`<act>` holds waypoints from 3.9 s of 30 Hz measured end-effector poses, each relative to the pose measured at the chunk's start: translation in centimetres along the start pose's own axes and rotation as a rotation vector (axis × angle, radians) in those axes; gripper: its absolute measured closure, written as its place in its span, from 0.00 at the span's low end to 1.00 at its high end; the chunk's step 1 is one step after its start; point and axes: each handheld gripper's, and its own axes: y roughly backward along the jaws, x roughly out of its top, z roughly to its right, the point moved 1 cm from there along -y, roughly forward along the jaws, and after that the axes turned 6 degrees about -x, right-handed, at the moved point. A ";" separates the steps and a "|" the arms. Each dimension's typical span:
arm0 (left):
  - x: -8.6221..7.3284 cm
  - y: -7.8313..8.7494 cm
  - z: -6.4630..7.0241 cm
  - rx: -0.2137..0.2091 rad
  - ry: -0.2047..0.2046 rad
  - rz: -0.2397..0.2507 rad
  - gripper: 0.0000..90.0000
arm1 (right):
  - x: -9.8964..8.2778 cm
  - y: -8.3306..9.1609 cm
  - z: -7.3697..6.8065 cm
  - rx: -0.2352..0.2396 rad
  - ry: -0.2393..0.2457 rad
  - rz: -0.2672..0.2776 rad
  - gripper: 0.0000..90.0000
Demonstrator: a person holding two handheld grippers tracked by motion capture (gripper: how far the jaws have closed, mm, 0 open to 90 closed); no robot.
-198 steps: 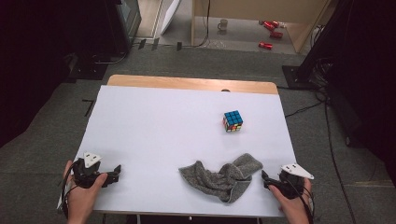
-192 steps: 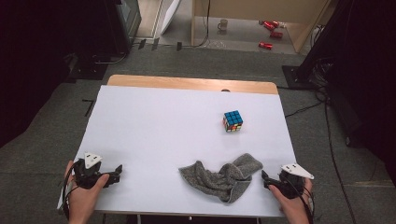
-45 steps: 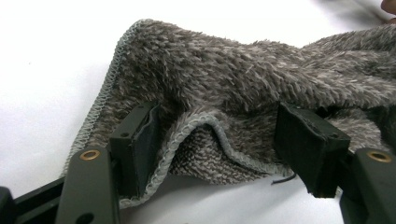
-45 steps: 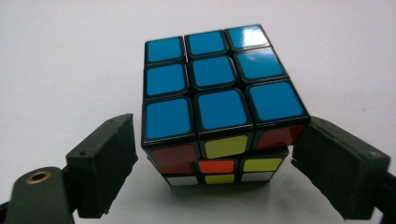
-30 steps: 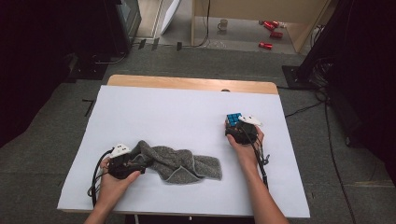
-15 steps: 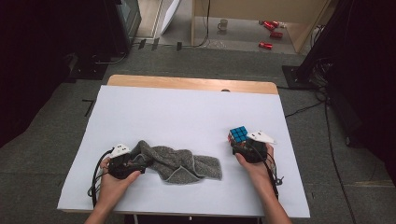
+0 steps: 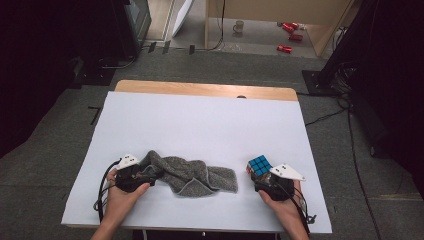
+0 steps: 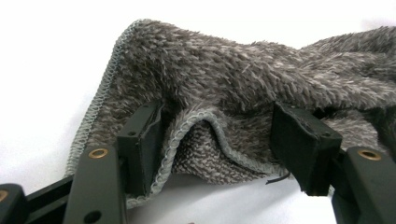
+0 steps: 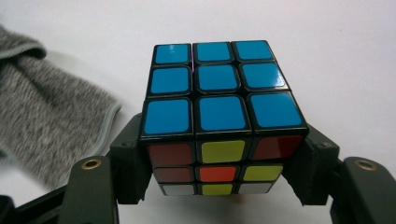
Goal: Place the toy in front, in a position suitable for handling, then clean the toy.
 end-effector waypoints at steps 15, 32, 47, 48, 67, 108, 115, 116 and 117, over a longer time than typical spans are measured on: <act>0.1 0.6 0.9 -0.036 0.001 0.022 0.40 | -1.8 0.1 -0.1 0.002 0.030 0.004 0.38; 0.2 0.8 2.7 -0.058 -0.011 0.037 0.35 | -2.0 -0.2 -0.3 0.002 0.038 -0.033 0.25; 0.1 -1.6 8.6 -0.125 -0.097 0.026 0.37 | -2.1 0.0 -0.4 -0.024 0.031 -0.014 0.38; 0.2 -1.8 8.8 -0.127 -0.098 0.024 0.36 | -2.1 0.0 -0.4 -0.024 0.035 -0.012 0.38; 0.3 -5.5 10.4 0.164 -0.185 -0.084 0.74 | -2.0 0.3 -0.4 -0.014 0.036 0.015 0.38; 1.5 0.6 6.0 -0.139 -0.022 0.239 0.95 | -0.7 -1.1 -6.6 0.271 0.304 -0.005 0.38; 1.2 0.8 5.6 -0.133 -0.016 0.237 0.95 | -1.0 -1.2 -6.2 0.287 0.283 -0.008 0.38; 1.2 0.8 5.6 -0.133 -0.016 0.237 0.95 | -1.1 -1.2 -6.2 0.285 0.285 -0.012 0.38; 1.2 0.9 5.6 -0.132 -0.016 0.238 0.95 | -1.2 -1.2 -6.2 0.284 0.286 -0.015 0.38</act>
